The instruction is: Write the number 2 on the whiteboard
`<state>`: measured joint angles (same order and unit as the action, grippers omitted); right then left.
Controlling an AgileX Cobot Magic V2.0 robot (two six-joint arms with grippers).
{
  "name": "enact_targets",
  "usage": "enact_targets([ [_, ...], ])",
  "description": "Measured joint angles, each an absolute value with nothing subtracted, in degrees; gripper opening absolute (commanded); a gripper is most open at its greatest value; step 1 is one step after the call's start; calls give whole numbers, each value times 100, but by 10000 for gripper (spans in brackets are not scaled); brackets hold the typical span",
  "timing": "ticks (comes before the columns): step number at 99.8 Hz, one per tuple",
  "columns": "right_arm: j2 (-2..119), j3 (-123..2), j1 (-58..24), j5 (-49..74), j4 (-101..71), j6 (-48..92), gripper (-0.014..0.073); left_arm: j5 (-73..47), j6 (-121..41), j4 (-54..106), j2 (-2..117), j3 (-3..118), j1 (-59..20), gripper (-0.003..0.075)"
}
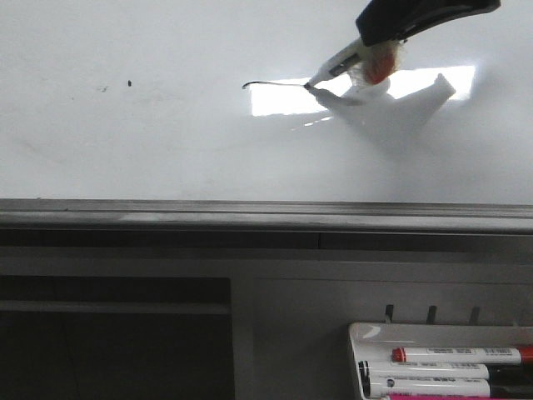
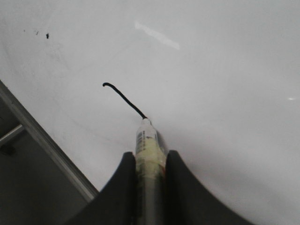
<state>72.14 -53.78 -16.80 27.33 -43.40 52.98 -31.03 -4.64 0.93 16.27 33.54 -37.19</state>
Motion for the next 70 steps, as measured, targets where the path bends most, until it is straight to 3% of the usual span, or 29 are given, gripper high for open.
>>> enact_targets([
  [70, 7938, -5226, -2814, 2411, -4187, 4696, -60, -3095, -464, 93, 1627, 3354, -3719, -20],
])
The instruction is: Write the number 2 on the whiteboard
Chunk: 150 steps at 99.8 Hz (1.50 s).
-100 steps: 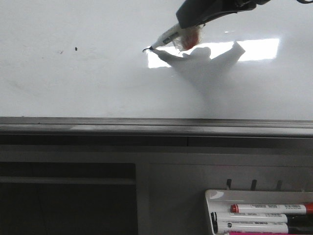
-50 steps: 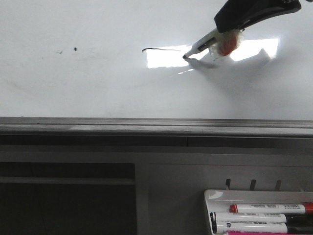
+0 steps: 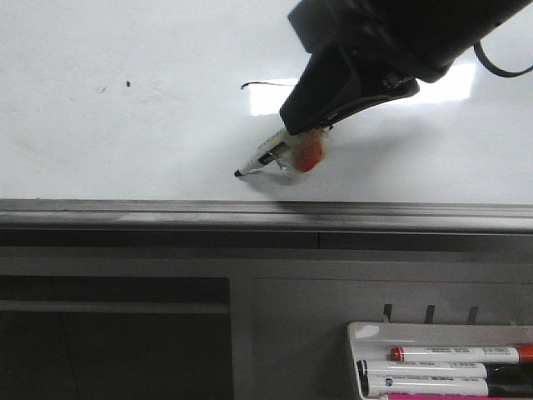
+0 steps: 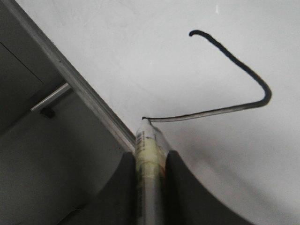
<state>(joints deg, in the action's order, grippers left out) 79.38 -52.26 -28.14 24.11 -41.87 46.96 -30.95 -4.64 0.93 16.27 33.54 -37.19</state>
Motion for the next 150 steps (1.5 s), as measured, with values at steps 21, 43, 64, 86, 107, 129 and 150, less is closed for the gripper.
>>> enact_targets([
  [21, 7780, -5204, -2343, 2882, -4207, 4673, -60, -3095, -464, 116, 1627, 3354, -3719, -20],
  [43, 7054, -4880, -1405, 3281, -4089, 4543, -60, -3095, -464, 139, 1627, 3354, -3719, -20],
  [64, 6543, -4518, -865, 3376, -3918, 4441, -60, -3095, -464, 141, 1627, 3354, -3719, -20],
  [86, 6204, -4671, -986, 3939, -3715, 4437, -60, -3081, -464, 243, 1627, 3354, -3719, 99],
  [107, 5290, -5032, -2081, 4720, -4009, 4898, -60, -3325, -1452, 1729, 1794, 3462, -3719, 449],
  [129, 5083, -5053, -3639, 4295, -4289, 6136, -60, -4524, -4055, 3636, 2861, 4278, -3719, 388],
  [150, 5372, -5053, -4731, 3240, -4327, 6518, -61, -5360, -4766, 4083, 4044, 5229, -3719, 365],
])
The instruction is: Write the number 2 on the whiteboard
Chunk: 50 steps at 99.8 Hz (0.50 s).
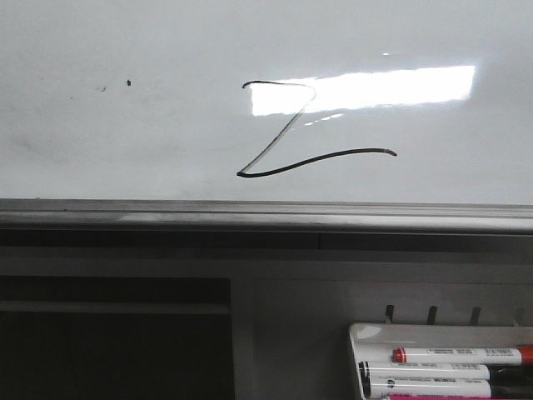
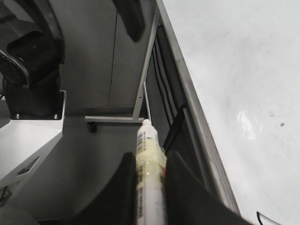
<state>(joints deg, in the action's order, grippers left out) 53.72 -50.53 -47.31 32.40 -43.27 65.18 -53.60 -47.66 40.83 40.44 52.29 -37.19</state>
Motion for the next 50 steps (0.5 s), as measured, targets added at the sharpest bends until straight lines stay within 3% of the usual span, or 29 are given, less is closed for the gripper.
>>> enact_targets([
  [24, 5658, -5130, -5254, 2890, -4349, 6597, -61, -6198, -4934, 4105, 5035, 5799, -3719, 365],
  [50, 5667, -5232, -5304, 2863, -4362, 6597, -61, -6320, -5026, 4105, 5542, 5803, -3719, 365],
])
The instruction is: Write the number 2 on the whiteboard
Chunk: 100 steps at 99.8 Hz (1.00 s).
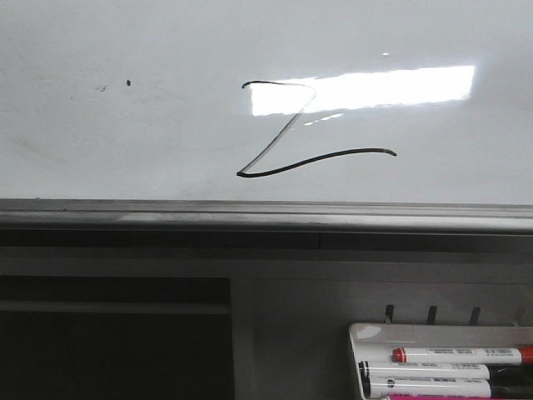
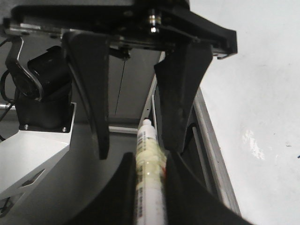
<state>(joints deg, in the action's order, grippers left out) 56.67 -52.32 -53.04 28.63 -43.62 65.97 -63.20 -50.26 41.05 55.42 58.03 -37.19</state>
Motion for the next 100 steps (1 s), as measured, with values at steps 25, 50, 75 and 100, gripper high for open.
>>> enact_targets([
  [25, 5670, -5232, -5304, 2874, -4362, 6597, -61, -6039, -5074, 4105, 5612, 5803, -3719, 365],
  [50, 5715, -5232, -5304, 2912, -4362, 6597, -61, -5958, -5074, 4105, 5612, 5803, -3719, 196],
  [75, 5752, -5232, -5304, 2879, -4352, 6600, -61, -6103, -5175, 4109, 5612, 5803, -3719, 100],
  [100, 5752, -5232, -5304, 2912, -4352, 6638, -61, -6140, -5260, 4059, 5649, 5825, -3730, -6],
])
